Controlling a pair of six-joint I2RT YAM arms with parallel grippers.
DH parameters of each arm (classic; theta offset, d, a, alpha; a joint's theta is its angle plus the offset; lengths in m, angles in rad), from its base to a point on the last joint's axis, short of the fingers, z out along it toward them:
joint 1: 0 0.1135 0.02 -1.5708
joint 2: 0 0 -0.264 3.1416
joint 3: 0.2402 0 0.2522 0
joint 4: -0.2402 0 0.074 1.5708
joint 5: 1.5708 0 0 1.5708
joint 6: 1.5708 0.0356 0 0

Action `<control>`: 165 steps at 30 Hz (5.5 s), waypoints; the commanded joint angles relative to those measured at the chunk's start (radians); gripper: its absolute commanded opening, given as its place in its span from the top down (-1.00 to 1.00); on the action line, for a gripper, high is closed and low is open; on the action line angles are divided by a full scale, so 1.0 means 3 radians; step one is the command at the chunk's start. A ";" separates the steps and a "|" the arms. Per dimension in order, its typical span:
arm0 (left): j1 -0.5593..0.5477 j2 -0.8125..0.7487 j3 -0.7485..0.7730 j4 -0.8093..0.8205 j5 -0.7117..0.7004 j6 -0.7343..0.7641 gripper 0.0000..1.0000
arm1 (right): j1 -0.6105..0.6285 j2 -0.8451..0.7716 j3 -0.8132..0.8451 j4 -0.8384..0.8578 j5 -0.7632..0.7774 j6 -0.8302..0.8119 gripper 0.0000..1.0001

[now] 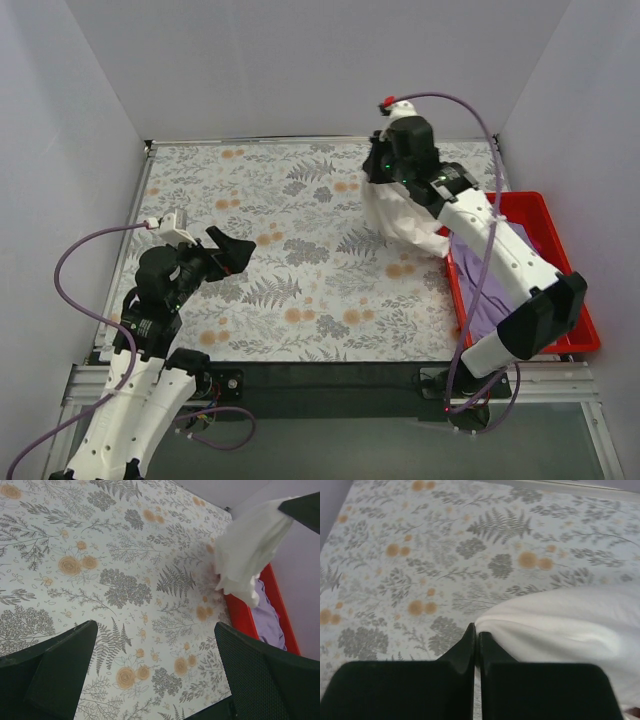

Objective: Fold and stack the t-shirts
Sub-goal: Grab the tshirt from the pile, then move the tshirt to the center of the board, then flatten the tshirt out

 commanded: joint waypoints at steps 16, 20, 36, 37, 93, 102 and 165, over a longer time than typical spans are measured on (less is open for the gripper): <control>-0.0013 0.0665 0.0219 -0.0284 0.0311 -0.0098 -0.96 | 0.1015 0.0706 -0.0222 0.0073 -0.0063 -0.0083 -0.89; -0.0185 0.1252 0.0331 -0.0049 0.0496 -0.0175 -0.86 | 0.0459 0.0256 -0.0826 0.0078 -0.0145 0.0039 -0.82; -0.1623 0.3867 0.1706 0.0156 -0.0843 -0.0150 -0.51 | -0.0192 -0.0762 -0.2059 0.0232 -0.0416 0.0085 -0.58; -0.1634 0.4020 0.1747 0.0166 -0.0885 -0.0129 -0.49 | -0.0192 -0.0823 -0.2120 0.0242 -0.0431 0.0095 -0.58; -0.1940 0.4650 0.2596 0.0017 -0.0445 0.0924 -0.36 | -0.0381 -0.1508 -0.2719 0.0365 -0.0140 0.0392 -0.54; -0.1986 0.4911 0.2525 0.0370 -0.0972 0.1026 -0.11 | -0.0391 -0.1621 -0.2842 0.0354 -0.0211 0.0413 -0.54; -0.0463 0.4118 0.2146 -0.0442 -0.1560 0.0367 -0.21 | 0.0380 -0.0338 -0.2336 0.0804 -0.0978 0.0003 -0.47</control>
